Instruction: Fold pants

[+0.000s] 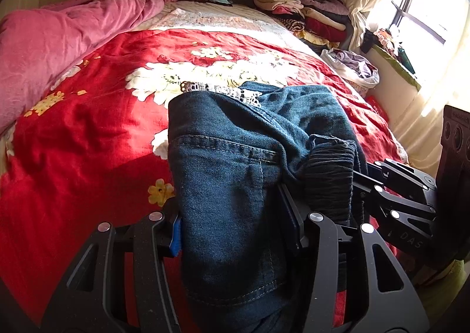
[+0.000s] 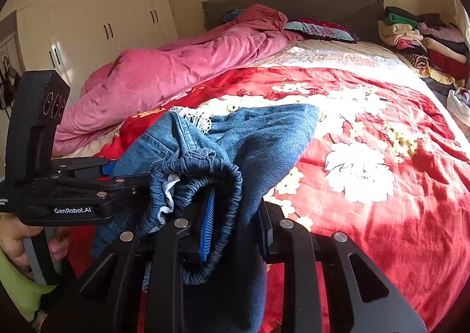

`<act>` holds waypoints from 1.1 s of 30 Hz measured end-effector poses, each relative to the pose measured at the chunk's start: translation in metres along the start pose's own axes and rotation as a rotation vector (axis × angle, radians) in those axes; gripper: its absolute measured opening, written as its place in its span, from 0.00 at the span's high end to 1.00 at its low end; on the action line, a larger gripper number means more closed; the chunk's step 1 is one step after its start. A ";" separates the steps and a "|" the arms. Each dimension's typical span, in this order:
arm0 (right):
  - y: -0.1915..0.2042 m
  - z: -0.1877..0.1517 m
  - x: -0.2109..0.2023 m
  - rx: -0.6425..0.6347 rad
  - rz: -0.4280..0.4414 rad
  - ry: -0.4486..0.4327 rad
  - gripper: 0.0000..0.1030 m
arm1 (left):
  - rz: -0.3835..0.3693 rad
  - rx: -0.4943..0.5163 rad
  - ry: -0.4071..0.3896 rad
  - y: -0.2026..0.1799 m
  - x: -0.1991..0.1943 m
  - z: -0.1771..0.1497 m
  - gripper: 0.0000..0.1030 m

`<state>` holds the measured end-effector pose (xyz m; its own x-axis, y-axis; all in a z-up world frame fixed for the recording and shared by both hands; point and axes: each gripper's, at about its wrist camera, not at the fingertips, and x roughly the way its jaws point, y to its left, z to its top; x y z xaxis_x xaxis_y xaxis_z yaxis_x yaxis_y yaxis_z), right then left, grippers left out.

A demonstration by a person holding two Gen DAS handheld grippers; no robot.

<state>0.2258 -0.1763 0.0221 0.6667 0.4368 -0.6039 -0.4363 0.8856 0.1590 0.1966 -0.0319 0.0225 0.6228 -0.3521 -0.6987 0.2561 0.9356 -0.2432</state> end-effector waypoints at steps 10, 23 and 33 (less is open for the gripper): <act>-0.011 0.003 0.026 0.021 -0.015 0.040 0.77 | 0.011 -0.007 0.030 0.010 0.023 0.002 0.58; -0.040 -0.025 0.059 0.137 -0.103 0.181 0.62 | 0.038 -0.026 0.081 0.027 0.050 -0.018 0.51; -0.037 -0.023 0.048 0.144 -0.145 0.169 0.48 | 0.038 -0.043 0.066 0.030 0.042 -0.018 0.43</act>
<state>0.2601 -0.1920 -0.0302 0.6003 0.2821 -0.7484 -0.2451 0.9556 0.1636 0.2171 -0.0177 -0.0266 0.5806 -0.3155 -0.7506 0.2003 0.9489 -0.2439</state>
